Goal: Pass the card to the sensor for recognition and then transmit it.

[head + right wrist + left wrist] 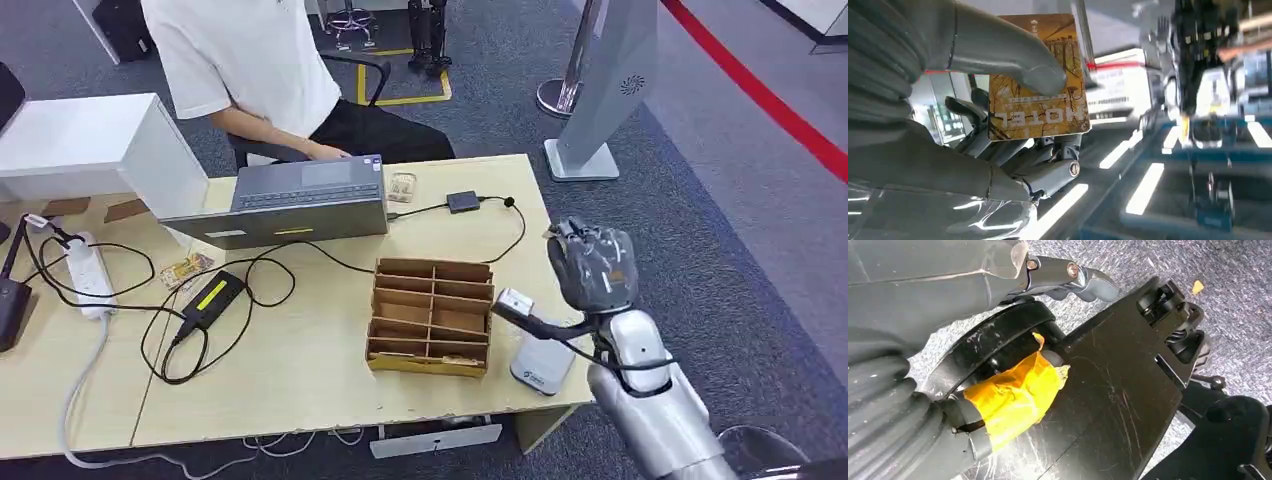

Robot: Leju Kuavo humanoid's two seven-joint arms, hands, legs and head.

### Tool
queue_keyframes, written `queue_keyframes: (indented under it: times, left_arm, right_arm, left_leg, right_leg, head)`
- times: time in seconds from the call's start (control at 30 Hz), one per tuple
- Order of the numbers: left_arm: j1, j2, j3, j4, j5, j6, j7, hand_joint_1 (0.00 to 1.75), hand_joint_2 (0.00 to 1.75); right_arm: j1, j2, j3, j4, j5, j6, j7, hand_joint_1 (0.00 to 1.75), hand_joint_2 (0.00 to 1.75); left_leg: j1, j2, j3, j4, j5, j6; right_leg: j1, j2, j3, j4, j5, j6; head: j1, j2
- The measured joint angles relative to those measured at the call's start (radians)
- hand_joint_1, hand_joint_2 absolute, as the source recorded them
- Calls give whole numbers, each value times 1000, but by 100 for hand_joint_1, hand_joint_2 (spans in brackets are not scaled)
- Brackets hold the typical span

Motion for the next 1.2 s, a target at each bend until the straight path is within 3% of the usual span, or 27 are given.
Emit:
queue_keyframes:
  times: [0.13,0.33,0.6,0.77,1.0,1.03,1.2]
  left_arm:
    - [-3,-2,0,0,-21,-4,9,0,175]
    - [-11,-4,0,-1,-54,-17,26,0,175]
    - [-24,-4,-6,-1,-94,-37,54,0,175]
    - [-27,-4,-11,-1,-108,-44,64,0,175]
    - [-28,-4,-11,-1,-110,-47,64,0,175]
    - [-29,-4,-11,-1,-110,-47,64,0,175]
    - [-29,0,-11,-1,-104,-84,40,0,175]
  right_arm:
    - [-129,9,41,22,5,49,14,175,175]
    - [-296,72,147,111,25,77,48,175,175]
    - [-466,197,241,291,15,81,87,175,175]
    - [-533,273,274,416,2,80,98,175,175]
    - [-561,317,306,512,1,76,94,175,175]
    - [-561,319,311,520,0,74,93,0,175]
    - [-559,320,325,541,-3,62,79,0,175]
  left_leg:
    - [0,-1,0,0,0,0]
    - [1,-1,-1,0,1,-1]
    - [1,-1,-1,0,2,-2]
    - [1,-2,-2,0,2,-3]
    - [1,-2,-2,0,2,-3]
    - [1,-2,-2,0,2,-3]
    - [1,-2,-2,0,2,-3]
  right_leg:
    - [0,-1,0,0,0,0]
    - [0,-1,-1,1,2,-1]
    - [1,0,-2,1,2,-2]
    - [1,-1,-2,1,2,-2]
    - [1,-1,-3,1,2,-2]
    - [1,-1,-3,1,2,-2]
    - [1,-1,-3,1,2,-2]
  head:
    - [-1,0]
    - [-1,0]
    - [-1,0]
    - [0,0]
    - [0,0]
    - [-1,0]
    - [-1,0]
